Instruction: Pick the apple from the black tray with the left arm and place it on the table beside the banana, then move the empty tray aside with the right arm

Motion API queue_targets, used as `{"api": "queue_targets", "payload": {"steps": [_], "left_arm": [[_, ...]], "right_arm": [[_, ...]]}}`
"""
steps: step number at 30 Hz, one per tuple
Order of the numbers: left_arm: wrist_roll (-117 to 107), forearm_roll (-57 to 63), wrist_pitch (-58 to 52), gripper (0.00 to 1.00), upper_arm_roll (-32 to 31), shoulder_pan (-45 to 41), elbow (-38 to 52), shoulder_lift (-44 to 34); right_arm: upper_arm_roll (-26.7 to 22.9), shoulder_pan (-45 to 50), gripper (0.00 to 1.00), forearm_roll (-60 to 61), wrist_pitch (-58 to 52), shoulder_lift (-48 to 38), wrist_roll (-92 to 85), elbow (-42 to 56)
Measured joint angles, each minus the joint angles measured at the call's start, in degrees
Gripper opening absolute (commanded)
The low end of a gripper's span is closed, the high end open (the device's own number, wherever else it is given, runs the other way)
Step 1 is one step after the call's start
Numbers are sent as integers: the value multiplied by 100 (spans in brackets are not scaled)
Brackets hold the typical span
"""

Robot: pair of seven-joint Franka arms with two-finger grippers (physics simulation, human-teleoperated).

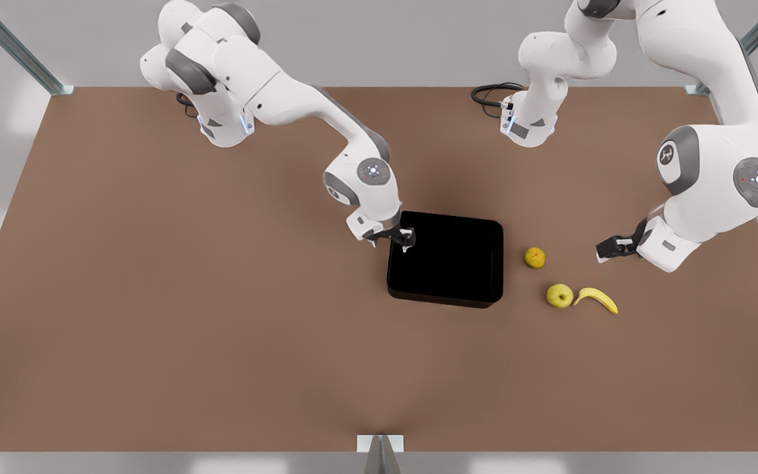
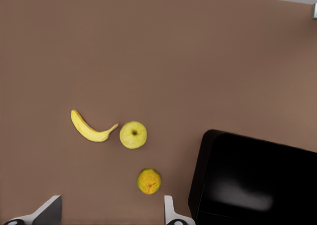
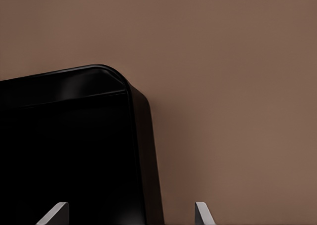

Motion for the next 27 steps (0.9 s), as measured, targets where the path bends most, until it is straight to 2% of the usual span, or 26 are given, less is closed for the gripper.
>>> {"api": "queue_targets", "payload": {"steps": [7,11,15,17,20,23,25,27], "left_arm": [[6,3,-76,100,1,-1,0,0],[8,3,-96,100,-3,0,0,0],[8,3,-107,100,-7,-2,0,-1],[9,3,-110,100,-7,-2,0,0],[9,4,-116,100,-6,-3,0,-2],[10,4,-119,100,-4,-7,1,0],[10,4,-120,100,-7,-8,0,0],[10,4,-122,100,-1,-12,0,-6]], "right_arm": [[7,66,95,-125,280,390,246,0],[9,95,91,-203,393,516,359,0],[9,94,75,-276,450,538,455,1],[9,86,62,-288,466,539,491,1],[9,83,51,-298,481,539,539,1],[9,88,26,-301,492,539,581,1],[9,89,19,-301,503,539,604,1],[9,89,17,-297,514,539,624,0]]}}
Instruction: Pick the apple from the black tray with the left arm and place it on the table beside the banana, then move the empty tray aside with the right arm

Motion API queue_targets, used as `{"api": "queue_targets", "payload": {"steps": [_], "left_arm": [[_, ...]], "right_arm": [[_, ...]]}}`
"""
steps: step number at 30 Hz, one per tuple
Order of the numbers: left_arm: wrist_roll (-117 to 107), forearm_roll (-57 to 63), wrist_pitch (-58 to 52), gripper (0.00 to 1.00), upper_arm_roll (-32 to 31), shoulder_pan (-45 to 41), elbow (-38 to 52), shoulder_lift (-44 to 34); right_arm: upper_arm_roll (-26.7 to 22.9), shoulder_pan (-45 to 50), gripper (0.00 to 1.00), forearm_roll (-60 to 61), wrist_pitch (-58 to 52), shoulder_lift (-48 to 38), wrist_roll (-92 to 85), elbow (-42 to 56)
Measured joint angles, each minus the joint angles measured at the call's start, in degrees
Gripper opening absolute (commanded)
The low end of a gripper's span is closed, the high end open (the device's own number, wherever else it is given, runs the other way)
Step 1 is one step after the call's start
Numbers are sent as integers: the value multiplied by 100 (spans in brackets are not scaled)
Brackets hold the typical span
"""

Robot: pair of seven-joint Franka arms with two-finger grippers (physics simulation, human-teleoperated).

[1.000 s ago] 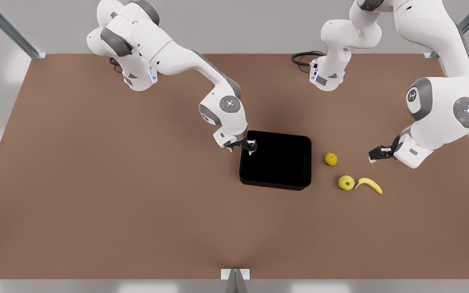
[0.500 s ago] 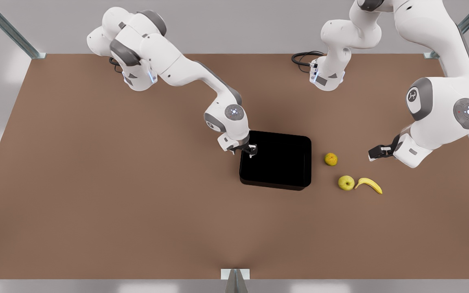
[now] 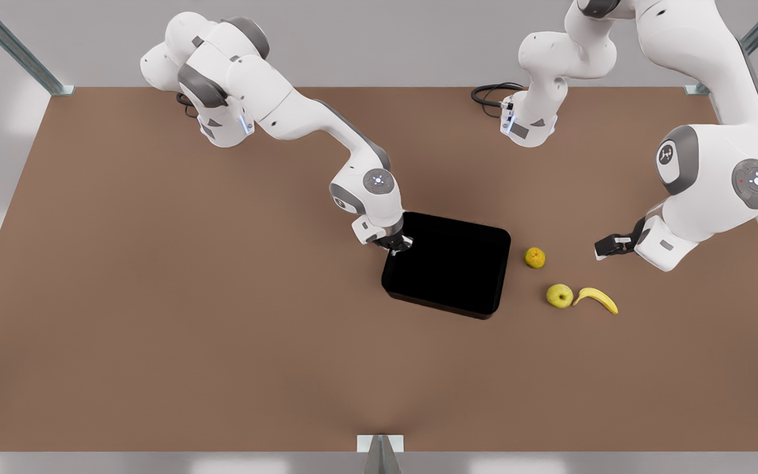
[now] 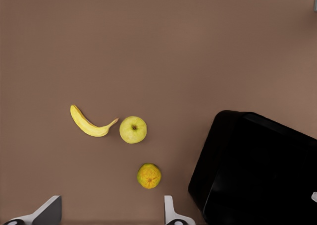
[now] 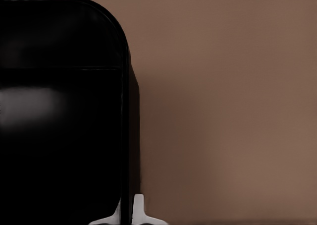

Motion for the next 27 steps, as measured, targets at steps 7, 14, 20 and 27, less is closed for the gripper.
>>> {"api": "queue_targets", "payload": {"steps": [7,14,20,27], "left_arm": [[1,0,-3,100,-3,1,0,2],[2,7,-4,100,-5,3,0,6],[2,9,-5,100,-6,3,0,1],[4,9,-5,100,2,3,0,-1]], "right_arm": [[68,-36,9,15,-17,-328,26,45],[17,-412,4,226,-770,-1220,-395,43],[-557,-676,4,926,-1785,-1981,-1392,35],[-2330,-717,3,2110,-2737,-2350,-3445,50]]}}
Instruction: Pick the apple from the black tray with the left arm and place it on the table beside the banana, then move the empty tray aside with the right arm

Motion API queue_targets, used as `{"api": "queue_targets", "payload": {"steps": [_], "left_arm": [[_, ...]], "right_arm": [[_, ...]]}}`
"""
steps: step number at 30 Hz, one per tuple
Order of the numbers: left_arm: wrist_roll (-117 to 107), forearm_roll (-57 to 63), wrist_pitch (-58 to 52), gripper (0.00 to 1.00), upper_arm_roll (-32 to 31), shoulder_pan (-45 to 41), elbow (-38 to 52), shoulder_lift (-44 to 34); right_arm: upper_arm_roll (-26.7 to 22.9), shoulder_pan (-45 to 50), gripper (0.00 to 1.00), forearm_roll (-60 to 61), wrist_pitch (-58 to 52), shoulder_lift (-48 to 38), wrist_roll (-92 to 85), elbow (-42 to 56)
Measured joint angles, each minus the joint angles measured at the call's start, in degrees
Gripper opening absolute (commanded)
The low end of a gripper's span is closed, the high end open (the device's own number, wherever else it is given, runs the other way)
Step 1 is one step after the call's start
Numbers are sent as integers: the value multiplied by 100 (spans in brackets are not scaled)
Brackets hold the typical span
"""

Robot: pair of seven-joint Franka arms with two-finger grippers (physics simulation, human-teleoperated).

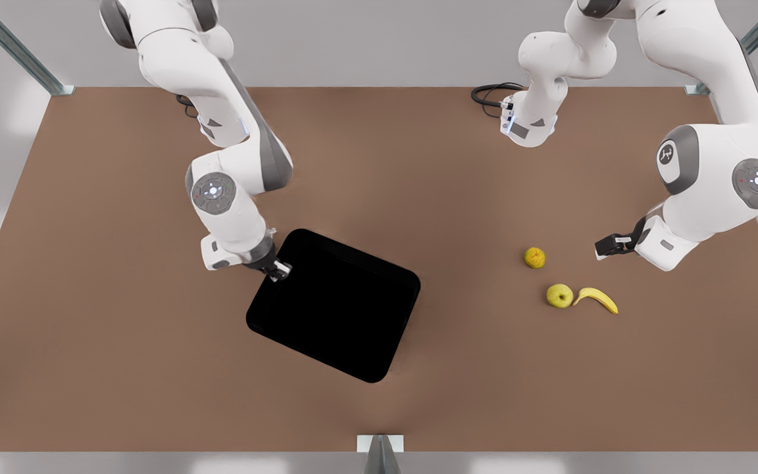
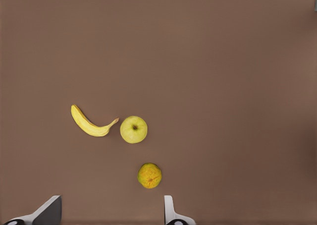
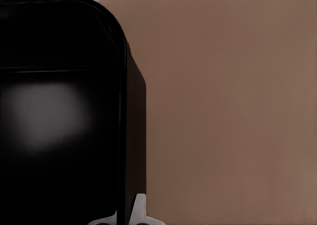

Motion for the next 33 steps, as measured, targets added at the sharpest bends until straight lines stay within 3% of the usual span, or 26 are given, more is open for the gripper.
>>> {"api": "queue_targets", "payload": {"steps": [6,13,20,30,33], "left_arm": [[0,0,-6,100,-8,-2,0,4],[-1,6,-26,100,-8,-3,3,8],[-68,31,-26,100,-97,1,17,48],[32,46,87,100,-63,83,283,287],[97,54,104,100,-55,108,289,288]], "right_arm": [[-1118,-157,2,775,-309,113,-1993,8],[-1913,-435,1,1286,-457,160,-4186,145],[-2159,-582,1,1537,-523,401,-5839,144],[-2534,-748,1,2093,-461,1413,-7367,152],[-2567,-785,5,2243,-365,1606,-7697,152]]}}
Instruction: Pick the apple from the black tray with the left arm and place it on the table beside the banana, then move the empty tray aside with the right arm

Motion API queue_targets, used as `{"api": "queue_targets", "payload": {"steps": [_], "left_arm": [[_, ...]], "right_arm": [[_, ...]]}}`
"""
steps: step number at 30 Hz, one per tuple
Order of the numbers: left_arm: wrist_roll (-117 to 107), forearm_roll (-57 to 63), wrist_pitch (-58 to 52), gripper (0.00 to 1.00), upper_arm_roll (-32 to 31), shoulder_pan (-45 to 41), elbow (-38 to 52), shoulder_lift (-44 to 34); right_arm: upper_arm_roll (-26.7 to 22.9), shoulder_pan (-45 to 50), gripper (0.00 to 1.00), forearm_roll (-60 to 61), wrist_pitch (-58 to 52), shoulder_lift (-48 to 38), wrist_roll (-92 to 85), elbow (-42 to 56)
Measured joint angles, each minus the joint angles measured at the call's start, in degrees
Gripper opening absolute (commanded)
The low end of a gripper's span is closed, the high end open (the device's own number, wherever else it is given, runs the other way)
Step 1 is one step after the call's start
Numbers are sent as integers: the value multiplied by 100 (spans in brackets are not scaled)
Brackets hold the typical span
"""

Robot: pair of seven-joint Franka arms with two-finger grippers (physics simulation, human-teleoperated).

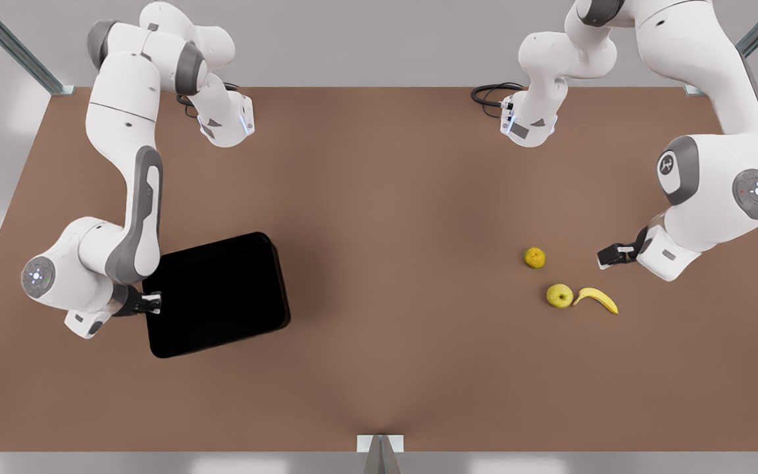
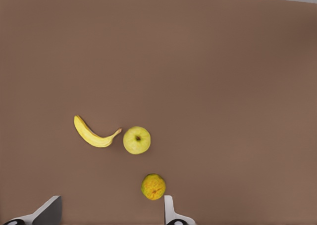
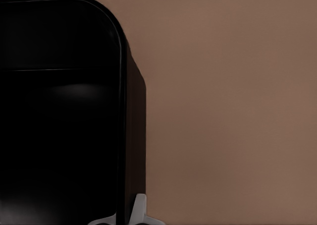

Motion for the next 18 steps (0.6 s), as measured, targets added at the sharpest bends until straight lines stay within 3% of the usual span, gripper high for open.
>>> {"api": "queue_targets", "payload": {"steps": [1,2,3,4,6,9,11,12,14,16,18], "left_arm": [[20,2,4,100,2,11,1,0],[38,3,7,100,0,16,1,0],[56,6,10,100,-1,12,1,0],[74,7,12,100,1,9,1,0],[106,7,14,100,3,13,1,-2],[158,4,16,100,13,16,-1,0],[188,2,17,100,14,13,-1,0],[201,1,17,100,13,11,-2,0],[225,0,17,100,12,6,-4,0],[246,0,17,100,12,5,-3,0],[264,-3,17,100,9,5,-2,0]], "right_arm": [[-2,-5,19,26,31,30,-97,0],[-3,-7,48,32,74,45,-183,0],[-3,-5,70,36,114,52,-259,0],[1,0,83,38,149,56,-331,1],[11,6,99,72,208,56,-457,0],[72,40,100,123,226,-123,-606,202],[426,-16,100,41,60,-435,-606,568],[1087,-345,100,-227,-133,-566,-543,1026],[2919,-1382,100,-1120,-486,-928,-355,1521],[3591,-1884,100,-1774,-766,-1224,-175,1652],[3711,-2053,100,-2125,-981,-1322,11,1682]]}}
